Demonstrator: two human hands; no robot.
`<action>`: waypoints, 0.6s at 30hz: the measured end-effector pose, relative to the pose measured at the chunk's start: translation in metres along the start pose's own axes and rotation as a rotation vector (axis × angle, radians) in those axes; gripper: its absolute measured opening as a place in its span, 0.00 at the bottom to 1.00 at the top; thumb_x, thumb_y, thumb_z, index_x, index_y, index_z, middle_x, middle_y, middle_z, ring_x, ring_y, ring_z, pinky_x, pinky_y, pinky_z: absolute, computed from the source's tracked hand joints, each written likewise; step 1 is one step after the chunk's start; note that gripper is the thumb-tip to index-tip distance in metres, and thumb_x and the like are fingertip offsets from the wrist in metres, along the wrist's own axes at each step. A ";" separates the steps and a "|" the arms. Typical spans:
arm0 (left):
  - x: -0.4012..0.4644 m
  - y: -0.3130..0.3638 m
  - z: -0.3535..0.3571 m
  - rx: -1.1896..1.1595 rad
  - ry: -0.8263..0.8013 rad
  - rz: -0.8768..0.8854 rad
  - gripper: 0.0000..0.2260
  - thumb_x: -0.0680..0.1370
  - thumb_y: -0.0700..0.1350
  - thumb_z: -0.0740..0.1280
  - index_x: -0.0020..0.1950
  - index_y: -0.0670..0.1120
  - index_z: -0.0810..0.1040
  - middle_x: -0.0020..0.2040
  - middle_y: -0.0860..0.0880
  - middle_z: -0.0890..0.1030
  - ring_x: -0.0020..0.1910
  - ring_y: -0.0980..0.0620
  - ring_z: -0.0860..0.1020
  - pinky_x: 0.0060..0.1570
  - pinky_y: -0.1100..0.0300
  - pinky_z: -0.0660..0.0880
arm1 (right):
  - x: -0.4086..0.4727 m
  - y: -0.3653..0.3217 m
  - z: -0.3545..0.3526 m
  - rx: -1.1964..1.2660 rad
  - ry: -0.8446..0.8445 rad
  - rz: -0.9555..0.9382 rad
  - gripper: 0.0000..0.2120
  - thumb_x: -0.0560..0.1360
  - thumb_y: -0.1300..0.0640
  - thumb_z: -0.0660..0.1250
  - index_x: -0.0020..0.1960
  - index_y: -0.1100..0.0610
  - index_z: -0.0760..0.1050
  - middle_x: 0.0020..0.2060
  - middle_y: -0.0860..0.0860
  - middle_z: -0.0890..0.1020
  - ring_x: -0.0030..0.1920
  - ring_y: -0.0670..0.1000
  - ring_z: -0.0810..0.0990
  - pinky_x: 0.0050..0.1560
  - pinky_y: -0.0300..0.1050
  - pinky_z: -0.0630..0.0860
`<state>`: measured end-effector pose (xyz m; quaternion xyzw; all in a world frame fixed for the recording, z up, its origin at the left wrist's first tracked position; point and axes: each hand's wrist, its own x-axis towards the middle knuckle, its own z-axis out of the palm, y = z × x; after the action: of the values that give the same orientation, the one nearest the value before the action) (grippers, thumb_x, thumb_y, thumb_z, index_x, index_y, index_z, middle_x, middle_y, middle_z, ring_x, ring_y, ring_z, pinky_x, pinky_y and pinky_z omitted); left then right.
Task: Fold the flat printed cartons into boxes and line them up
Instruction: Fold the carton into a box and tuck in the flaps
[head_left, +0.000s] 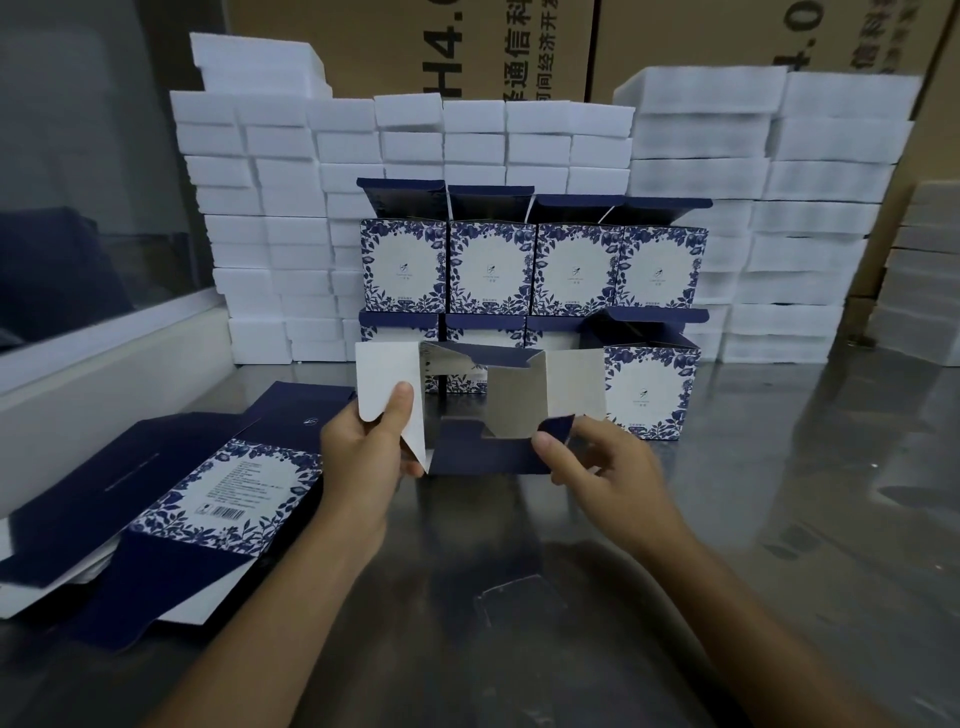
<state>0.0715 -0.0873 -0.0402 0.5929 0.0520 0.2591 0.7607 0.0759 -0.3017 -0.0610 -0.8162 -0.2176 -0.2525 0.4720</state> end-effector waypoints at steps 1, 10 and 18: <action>0.000 -0.001 0.000 0.011 -0.002 0.004 0.05 0.79 0.46 0.69 0.43 0.49 0.80 0.34 0.52 0.82 0.29 0.53 0.78 0.22 0.61 0.72 | 0.000 0.001 0.001 -0.026 0.038 -0.001 0.10 0.74 0.37 0.65 0.36 0.36 0.76 0.34 0.41 0.82 0.39 0.46 0.82 0.39 0.39 0.75; -0.004 -0.016 -0.001 0.395 -0.177 0.246 0.13 0.79 0.60 0.63 0.43 0.52 0.76 0.32 0.52 0.79 0.30 0.51 0.76 0.32 0.53 0.73 | -0.001 0.002 0.005 -0.070 0.268 0.048 0.17 0.73 0.40 0.69 0.43 0.53 0.85 0.35 0.47 0.84 0.35 0.46 0.80 0.40 0.50 0.79; -0.012 -0.021 0.001 0.698 -0.287 0.499 0.22 0.78 0.56 0.57 0.27 0.47 0.61 0.21 0.51 0.65 0.23 0.53 0.64 0.28 0.52 0.62 | 0.001 0.002 0.003 -0.078 0.423 0.112 0.05 0.72 0.57 0.77 0.42 0.50 0.82 0.35 0.48 0.84 0.35 0.48 0.81 0.40 0.50 0.79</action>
<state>0.0681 -0.0969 -0.0629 0.8382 -0.1142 0.3165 0.4292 0.0788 -0.2995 -0.0630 -0.7735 -0.0581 -0.3996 0.4885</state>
